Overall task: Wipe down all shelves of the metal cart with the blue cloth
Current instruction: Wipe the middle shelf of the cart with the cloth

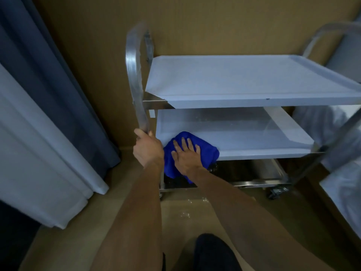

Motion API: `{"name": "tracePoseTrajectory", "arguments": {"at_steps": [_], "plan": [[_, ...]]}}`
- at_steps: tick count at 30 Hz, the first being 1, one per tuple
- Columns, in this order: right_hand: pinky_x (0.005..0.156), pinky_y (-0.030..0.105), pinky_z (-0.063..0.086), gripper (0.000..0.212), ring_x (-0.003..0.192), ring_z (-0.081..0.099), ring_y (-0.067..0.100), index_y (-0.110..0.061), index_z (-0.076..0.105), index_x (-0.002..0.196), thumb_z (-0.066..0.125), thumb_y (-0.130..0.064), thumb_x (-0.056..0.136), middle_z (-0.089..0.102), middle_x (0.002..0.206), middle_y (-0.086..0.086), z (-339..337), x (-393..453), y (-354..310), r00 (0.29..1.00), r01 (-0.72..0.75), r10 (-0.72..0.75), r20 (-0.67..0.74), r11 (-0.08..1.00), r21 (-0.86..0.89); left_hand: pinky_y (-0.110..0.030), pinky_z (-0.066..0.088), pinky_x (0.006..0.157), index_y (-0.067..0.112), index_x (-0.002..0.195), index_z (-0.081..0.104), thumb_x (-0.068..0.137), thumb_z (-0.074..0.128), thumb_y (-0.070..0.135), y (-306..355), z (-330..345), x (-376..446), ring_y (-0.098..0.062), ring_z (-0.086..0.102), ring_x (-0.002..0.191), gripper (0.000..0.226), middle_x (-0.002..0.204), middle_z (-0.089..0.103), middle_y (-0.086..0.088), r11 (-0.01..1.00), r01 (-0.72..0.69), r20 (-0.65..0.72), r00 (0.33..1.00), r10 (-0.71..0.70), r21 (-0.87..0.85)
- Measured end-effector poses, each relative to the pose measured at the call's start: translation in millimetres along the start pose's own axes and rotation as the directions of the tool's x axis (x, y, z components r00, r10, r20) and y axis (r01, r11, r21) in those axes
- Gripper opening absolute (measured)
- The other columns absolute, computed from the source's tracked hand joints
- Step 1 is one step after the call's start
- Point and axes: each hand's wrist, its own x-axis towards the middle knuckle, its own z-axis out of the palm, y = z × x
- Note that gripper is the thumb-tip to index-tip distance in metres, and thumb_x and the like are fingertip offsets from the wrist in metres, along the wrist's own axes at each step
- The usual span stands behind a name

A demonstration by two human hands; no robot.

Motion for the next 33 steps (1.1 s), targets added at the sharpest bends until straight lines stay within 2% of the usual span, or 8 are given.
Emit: {"name": "tracePoseTrajectory", "arguments": {"at_steps": [5, 7, 11, 16, 19, 25, 30, 33], "plan": [[0.119, 0.056, -0.006, 0.061, 0.152, -0.015, 0.03, -0.027, -0.008, 0.159, 0.014, -0.047, 0.106, -0.016, 0.165, 0.008, -8.0, 66.6, -33.4, 0.992, -0.012, 0.007, 0.128, 0.999, 0.035, -0.036, 0.055, 0.063, 0.015, 0.108, 0.037, 0.102, 0.041, 0.035, -9.0, 2.4, 5.7, -0.026, 0.066, 0.072, 0.022, 0.081, 0.061, -0.006, 0.998, -0.068, 0.029, 0.997, 0.068, -0.001], [0.118, 0.058, -0.006, 0.065, 0.151, -0.017, 0.032, -0.029, -0.009, 0.158, 0.019, -0.051, 0.104, -0.018, 0.165, 0.009, -5.7, 93.5, -45.4, 0.988, 0.022, -0.026, 0.152, 0.999, 0.027, -0.035, 0.051, 0.065, 0.013, 0.109, 0.038, 0.102, 0.042, 0.033, -10.5, 4.0, 7.6, -0.029, 0.066, 0.076, 0.021, 0.085, 0.064, -0.009, 0.997, -0.07, 0.027, 0.997, 0.071, -0.026], [0.119, 0.058, 0.0, 0.061, 0.152, -0.011, 0.03, -0.035, 0.002, 0.158, 0.026, -0.049, 0.104, -0.013, 0.166, 0.006, -2.2, 98.7, -47.1, 0.983, 0.136, -0.129, 0.131, 0.989, -0.049, -0.035, 0.043, 0.066, 0.01, 0.113, 0.038, 0.103, 0.041, 0.031, -10.7, 1.4, 8.2, -0.031, 0.065, 0.082, 0.023, 0.092, 0.066, -0.013, 0.996, -0.078, 0.049, 0.996, 0.08, -0.036], [0.121, 0.053, 0.006, 0.055, 0.154, -0.001, 0.024, -0.036, 0.016, 0.157, 0.028, -0.044, 0.103, 0.004, 0.167, 0.0, -7.7, 41.1, -35.5, 0.962, 0.267, -0.264, 0.072, 0.963, -0.038, -0.038, 0.046, 0.069, 0.012, 0.113, 0.036, 0.103, 0.039, 0.032, -1.1, -3.9, 2.0, -0.034, 0.066, 0.088, 0.022, 0.095, 0.066, -0.014, 0.999, -0.001, 0.06, 0.998, 0.003, -0.039], [0.122, 0.052, 0.005, 0.055, 0.153, 0.001, 0.023, -0.032, 0.019, 0.157, 0.031, -0.044, 0.104, 0.007, 0.167, 0.001, 1.4, 5.0, -35.0, 0.979, 0.204, -0.204, 0.017, 0.978, -0.027, -0.036, 0.047, 0.065, 0.014, 0.109, 0.035, 0.103, 0.04, 0.032, 0.4, -3.5, -3.5, -0.032, 0.068, 0.084, 0.019, 0.091, 0.066, -0.01, 0.999, 0.006, 0.038, 0.999, -0.004, -0.043], [0.122, 0.052, -0.003, 0.064, 0.153, -0.011, 0.026, -0.031, 0.001, 0.159, 0.031, -0.045, 0.104, -0.008, 0.167, 0.004, 5.1, -23.2, -39.4, 0.999, 0.038, -0.037, 0.039, 0.999, -0.02, -0.041, 0.052, 0.07, 0.01, 0.119, 0.038, 0.103, 0.04, 0.034, 6.9, -0.7, -20.2, -0.037, 0.069, 0.085, 0.028, 0.101, 0.067, -0.013, 0.999, 0.032, -0.019, 0.999, -0.033, -0.023], [0.122, 0.054, -0.001, 0.066, 0.152, -0.011, 0.031, -0.031, -0.004, 0.159, 0.031, -0.044, 0.104, -0.01, 0.166, 0.008, -5.5, -3.1, -38.7, 0.998, -0.008, 0.009, 0.06, 1.0, -0.017, -0.04, 0.055, 0.069, 0.013, 0.117, 0.038, 0.103, 0.04, 0.033, 8.4, 1.3, -9.3, -0.033, 0.07, 0.082, 0.025, 0.098, 0.068, -0.011, 0.998, 0.052, -0.016, 0.998, -0.053, -0.018], [0.12, 0.055, -0.002, 0.062, 0.152, -0.011, 0.031, -0.032, -0.005, 0.159, 0.022, -0.046, 0.105, -0.01, 0.166, 0.009, -7.7, 27.5, -35.0, 0.995, -0.072, 0.07, 0.069, 0.997, 0.025, -0.035, 0.047, 0.063, 0.013, 0.116, 0.038, 0.103, 0.041, 0.032, 10.5, 4.2, -4.2, -0.031, 0.069, 0.082, 0.023, 0.096, 0.067, -0.01, 0.998, 0.067, -0.019, 0.998, -0.067, -0.002]]}}
